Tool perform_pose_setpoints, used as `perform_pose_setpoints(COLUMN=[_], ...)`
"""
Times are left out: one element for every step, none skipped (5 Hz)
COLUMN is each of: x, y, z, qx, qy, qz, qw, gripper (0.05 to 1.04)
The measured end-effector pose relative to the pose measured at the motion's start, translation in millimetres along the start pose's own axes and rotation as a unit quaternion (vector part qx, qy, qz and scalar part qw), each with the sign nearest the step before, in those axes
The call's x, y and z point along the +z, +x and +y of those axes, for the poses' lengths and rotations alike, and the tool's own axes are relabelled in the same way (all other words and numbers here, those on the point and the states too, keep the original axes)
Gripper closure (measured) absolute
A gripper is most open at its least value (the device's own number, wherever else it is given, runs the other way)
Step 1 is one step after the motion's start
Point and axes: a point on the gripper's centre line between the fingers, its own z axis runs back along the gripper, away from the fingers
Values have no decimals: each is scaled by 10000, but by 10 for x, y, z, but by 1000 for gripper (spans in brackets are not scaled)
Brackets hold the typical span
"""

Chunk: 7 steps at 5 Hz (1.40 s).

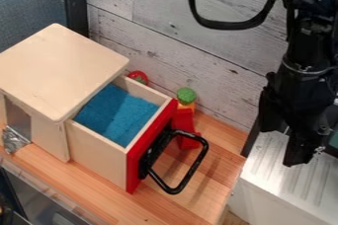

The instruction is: Grabs drawer by the handle and closes it

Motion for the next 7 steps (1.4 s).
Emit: perform_pose_setpoints(x=[-98,-94,-95,-139,-202,-359,-534], y=[-75,-296,-465,-577,-605,-562,-493], z=[-6,-105,-203,-276,-249,-189,-95], qx=[-58,-1028,-1593,-2368,-2832,-2849,-2764], qy=[-58,-42,-32,-29,-48,-62,6], qz=[181,398,533,652,562,675,835], qw=[9998,9939,9858,9694,9574,9562,9574], gripper=[85,85,85,85,85,85,85])
